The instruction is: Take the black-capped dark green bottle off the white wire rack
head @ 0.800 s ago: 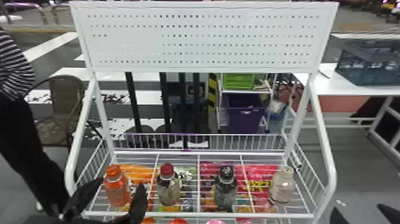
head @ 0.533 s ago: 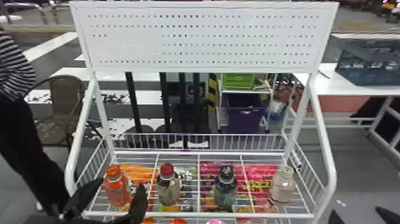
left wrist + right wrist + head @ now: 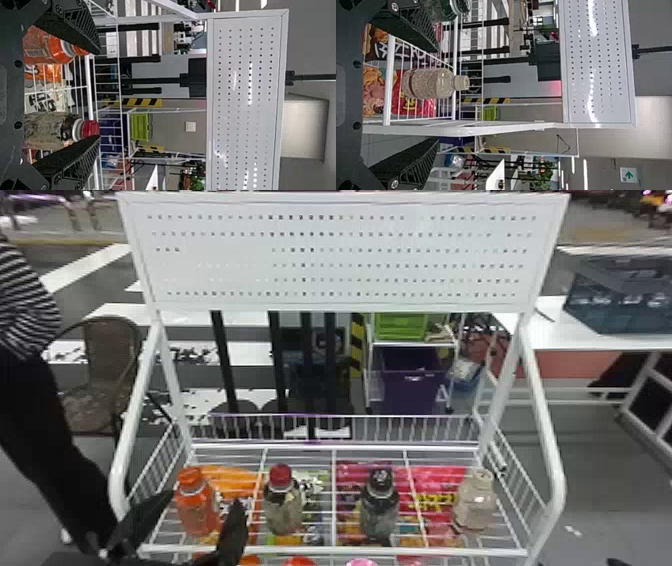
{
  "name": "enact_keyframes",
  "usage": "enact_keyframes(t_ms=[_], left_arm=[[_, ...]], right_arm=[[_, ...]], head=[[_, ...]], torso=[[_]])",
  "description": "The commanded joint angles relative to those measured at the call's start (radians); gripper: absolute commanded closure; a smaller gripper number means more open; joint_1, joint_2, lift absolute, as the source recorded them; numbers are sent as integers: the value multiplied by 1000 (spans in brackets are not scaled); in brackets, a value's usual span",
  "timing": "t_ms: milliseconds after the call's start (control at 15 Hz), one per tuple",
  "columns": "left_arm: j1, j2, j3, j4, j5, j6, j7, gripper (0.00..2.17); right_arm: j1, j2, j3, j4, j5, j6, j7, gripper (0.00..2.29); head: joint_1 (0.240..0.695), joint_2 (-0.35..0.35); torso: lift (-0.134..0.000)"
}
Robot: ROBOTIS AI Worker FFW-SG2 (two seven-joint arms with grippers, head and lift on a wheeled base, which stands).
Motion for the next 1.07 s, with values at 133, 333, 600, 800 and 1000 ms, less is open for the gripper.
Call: enact_keyframes(t_ms=[133, 333, 600, 800, 1000], left_arm=[[0, 1, 0, 1, 0, 3, 0, 144], [-2, -1, 0, 1, 0, 6, 0, 144], [-2, -1, 0, -2, 0, 9, 0, 144], [-2, 1, 0, -5, 0, 9, 0, 144], [3, 2, 5, -6, 0, 9, 0, 144]], right_arm=[[-41, -1, 51, 95, 16, -24, 0, 97], [-101, -4, 107, 201, 26, -85, 0, 97], [-245, -7, 241, 374, 100, -119, -11, 117], [-383, -10, 353, 509, 131, -119, -34, 120], [-506, -9, 440, 626, 142, -119, -121, 127]], head=[[499, 0], [499, 0], [499, 0], [499, 0], [499, 0]], torso=[[0], [0], [0], [0], [0]])
